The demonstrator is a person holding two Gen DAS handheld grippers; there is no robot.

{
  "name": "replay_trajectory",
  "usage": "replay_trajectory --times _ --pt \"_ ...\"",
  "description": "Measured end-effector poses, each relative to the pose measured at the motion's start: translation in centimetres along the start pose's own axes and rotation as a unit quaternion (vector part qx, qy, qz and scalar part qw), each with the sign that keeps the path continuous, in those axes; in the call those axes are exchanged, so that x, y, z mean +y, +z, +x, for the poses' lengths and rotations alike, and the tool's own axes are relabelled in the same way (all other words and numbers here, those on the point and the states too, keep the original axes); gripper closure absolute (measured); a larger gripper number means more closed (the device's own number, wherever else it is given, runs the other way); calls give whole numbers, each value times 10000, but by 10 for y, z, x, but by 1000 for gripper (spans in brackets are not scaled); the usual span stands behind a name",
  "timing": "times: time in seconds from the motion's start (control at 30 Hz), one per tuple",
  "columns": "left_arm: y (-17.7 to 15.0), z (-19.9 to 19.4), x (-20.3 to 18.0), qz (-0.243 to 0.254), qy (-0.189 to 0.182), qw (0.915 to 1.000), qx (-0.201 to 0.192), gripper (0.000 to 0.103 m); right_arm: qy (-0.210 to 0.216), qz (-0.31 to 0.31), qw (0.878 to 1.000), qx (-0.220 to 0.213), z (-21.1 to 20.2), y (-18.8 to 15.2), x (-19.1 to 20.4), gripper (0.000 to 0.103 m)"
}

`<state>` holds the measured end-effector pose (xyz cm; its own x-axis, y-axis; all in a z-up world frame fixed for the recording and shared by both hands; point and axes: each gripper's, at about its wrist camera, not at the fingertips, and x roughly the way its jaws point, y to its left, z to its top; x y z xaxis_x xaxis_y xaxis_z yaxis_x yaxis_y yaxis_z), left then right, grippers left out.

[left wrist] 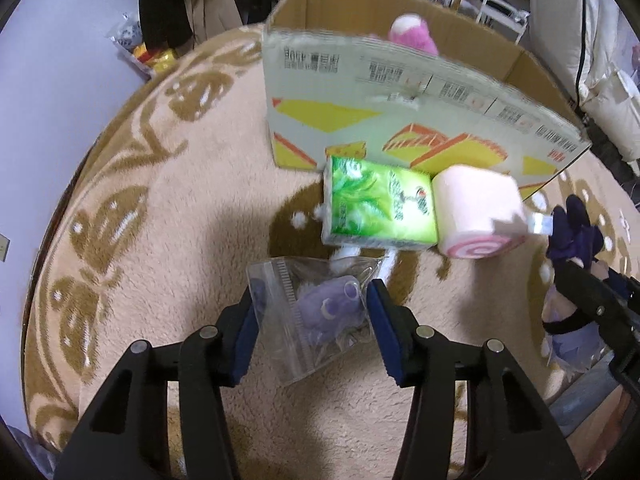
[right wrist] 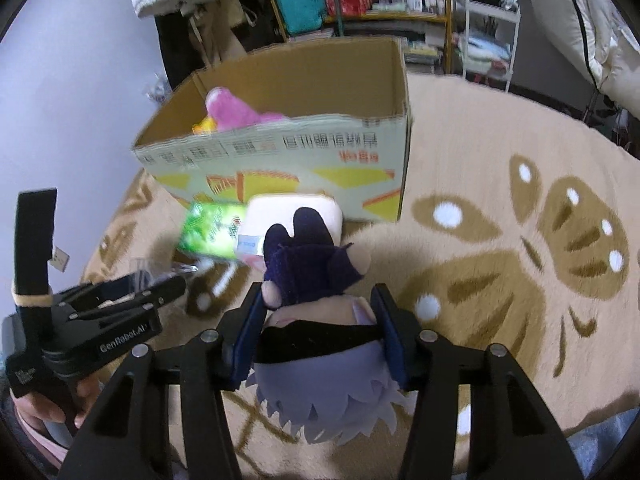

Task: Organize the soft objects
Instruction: 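Lift the clear bag with the left tool while the right tool lifts the doll over the box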

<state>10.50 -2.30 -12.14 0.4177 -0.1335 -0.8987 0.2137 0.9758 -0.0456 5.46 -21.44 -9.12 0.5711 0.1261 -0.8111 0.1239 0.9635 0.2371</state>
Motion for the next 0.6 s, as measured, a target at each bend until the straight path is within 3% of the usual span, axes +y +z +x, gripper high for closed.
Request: replay_trajectory --times 0.37,0.6 --pt "7 -45 -18 -73 -308 9952 -927 52 218 -115 9928 -1168 -34 9 12 47" --pt "12 -75 -17 -24 -364 9832 -1786 52 200 -307 9856 -1649 -48 16 17 47"
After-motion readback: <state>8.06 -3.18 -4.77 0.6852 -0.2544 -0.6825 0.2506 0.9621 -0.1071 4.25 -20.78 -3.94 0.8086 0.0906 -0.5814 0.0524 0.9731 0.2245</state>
